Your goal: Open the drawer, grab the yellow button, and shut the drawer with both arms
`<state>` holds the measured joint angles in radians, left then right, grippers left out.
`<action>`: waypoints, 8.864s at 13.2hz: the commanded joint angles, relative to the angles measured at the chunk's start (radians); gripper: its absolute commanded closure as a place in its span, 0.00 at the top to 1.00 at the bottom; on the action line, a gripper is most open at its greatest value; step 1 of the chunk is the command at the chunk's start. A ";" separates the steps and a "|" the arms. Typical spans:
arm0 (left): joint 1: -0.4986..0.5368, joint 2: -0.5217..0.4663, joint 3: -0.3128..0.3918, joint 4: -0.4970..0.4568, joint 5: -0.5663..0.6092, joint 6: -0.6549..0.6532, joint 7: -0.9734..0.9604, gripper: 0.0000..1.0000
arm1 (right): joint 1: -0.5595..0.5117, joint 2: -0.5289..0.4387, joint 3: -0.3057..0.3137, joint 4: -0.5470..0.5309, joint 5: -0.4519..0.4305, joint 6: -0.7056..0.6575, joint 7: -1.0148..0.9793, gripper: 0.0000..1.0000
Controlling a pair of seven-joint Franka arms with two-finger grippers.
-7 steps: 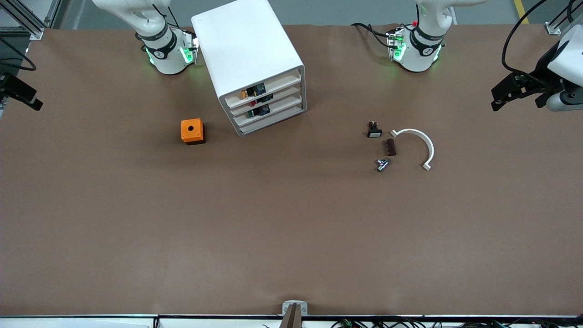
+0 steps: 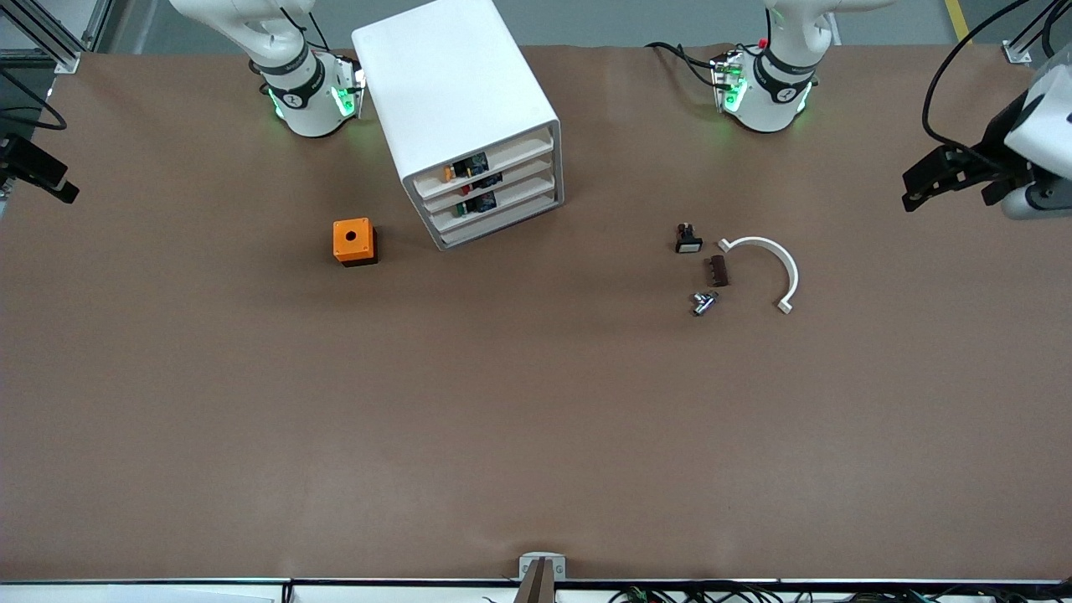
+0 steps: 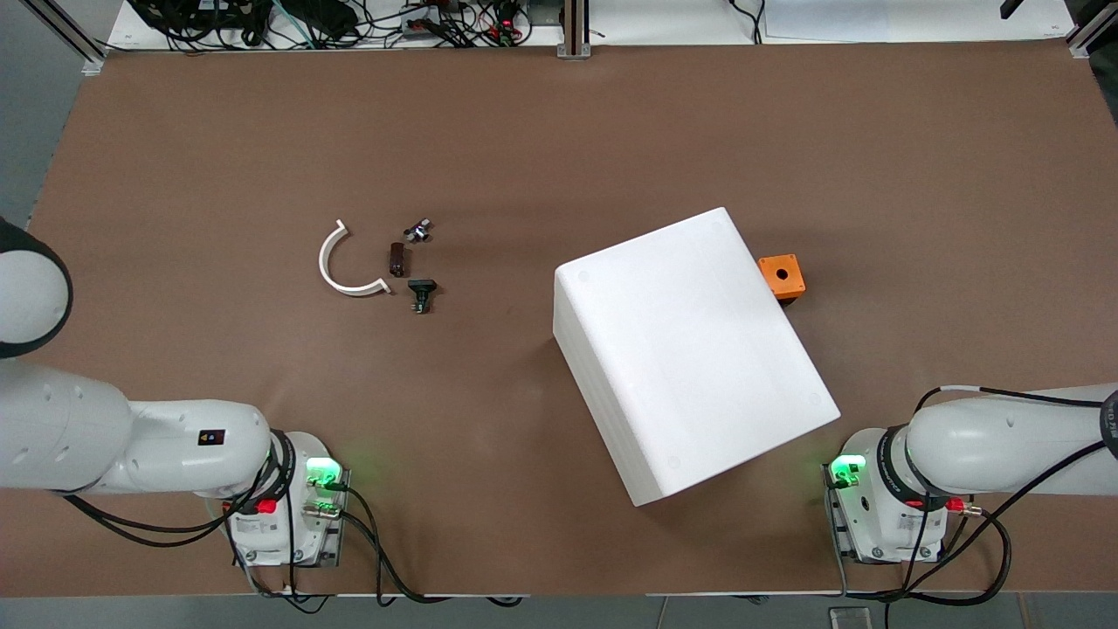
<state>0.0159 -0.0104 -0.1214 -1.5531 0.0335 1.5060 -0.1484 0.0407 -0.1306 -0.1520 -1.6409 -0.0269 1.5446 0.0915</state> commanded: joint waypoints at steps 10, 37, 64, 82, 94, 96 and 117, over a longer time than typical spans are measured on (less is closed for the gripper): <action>-0.117 0.312 -0.030 0.053 -0.029 -0.024 -0.504 1.00 | -0.025 -0.012 0.006 -0.007 -0.002 -0.006 -0.099 1.00; -0.465 0.667 -0.034 0.061 -0.930 -0.033 -2.339 0.76 | 0.176 0.108 0.015 -0.077 0.162 0.032 0.700 1.00; -0.496 0.719 -0.030 0.083 -1.029 -0.043 -2.320 0.01 | 0.481 0.299 0.015 0.090 0.268 0.193 1.261 1.00; -0.313 0.768 -0.018 0.266 -0.802 -0.093 -2.182 0.99 | 0.745 0.394 0.014 0.009 0.254 0.413 1.570 1.00; -0.315 0.747 -0.027 0.286 -0.469 -0.078 -1.582 0.99 | 0.831 0.427 0.012 -0.099 0.237 0.560 1.637 0.99; -0.317 0.728 -0.032 0.284 -0.437 -0.078 -1.490 0.99 | 0.831 0.428 0.012 -0.099 0.237 0.559 1.637 0.92; -0.577 0.718 -0.066 0.239 -0.116 0.327 -0.970 1.00 | 0.558 0.382 0.005 0.032 0.219 0.282 1.021 0.00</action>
<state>-0.5308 0.7154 -0.1863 -1.2849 -0.1090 1.7829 -1.1551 0.6639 0.2699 -0.1623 -1.6082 0.2079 1.8500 1.2423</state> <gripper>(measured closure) 0.000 0.595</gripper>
